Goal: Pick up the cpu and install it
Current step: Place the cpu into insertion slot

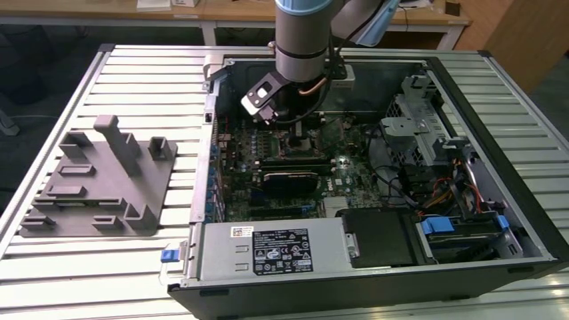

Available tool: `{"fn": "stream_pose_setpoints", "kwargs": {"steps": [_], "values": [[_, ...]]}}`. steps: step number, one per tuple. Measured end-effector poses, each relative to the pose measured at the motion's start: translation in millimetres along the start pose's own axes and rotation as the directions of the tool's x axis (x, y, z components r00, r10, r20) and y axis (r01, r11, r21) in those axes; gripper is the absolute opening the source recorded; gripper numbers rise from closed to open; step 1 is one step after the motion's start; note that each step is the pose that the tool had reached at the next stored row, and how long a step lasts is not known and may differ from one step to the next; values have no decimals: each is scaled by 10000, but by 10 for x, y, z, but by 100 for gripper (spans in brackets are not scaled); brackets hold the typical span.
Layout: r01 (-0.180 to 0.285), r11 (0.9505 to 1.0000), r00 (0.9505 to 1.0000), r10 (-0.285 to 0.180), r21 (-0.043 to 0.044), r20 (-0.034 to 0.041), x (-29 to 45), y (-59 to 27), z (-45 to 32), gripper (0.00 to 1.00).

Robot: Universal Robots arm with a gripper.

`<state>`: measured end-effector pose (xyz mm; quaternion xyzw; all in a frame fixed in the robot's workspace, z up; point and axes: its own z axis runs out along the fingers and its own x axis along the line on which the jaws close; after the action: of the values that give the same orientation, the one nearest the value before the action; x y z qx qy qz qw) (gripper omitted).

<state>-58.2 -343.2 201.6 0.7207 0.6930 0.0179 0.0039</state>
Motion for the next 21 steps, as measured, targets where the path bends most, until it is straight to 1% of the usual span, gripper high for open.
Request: {"fn": "stream_pose_setpoints", "kwargs": {"steps": [4,12,15,18,19,21], "values": [[-1,10000,10000,1,-2,-2,1,2,-59,11],[-7,10000,10000,7,0,1,5,8,-249,11],[-15,10000,10000,15,-2,1,7,31,-274,11],[-61,10000,10000,61,-2,10,10,89,-290,11],[-69,10000,10000,69,0,14,10,95,-299,11],[-74,10000,10000,74,-2,12,12,101,-339,11]]}}
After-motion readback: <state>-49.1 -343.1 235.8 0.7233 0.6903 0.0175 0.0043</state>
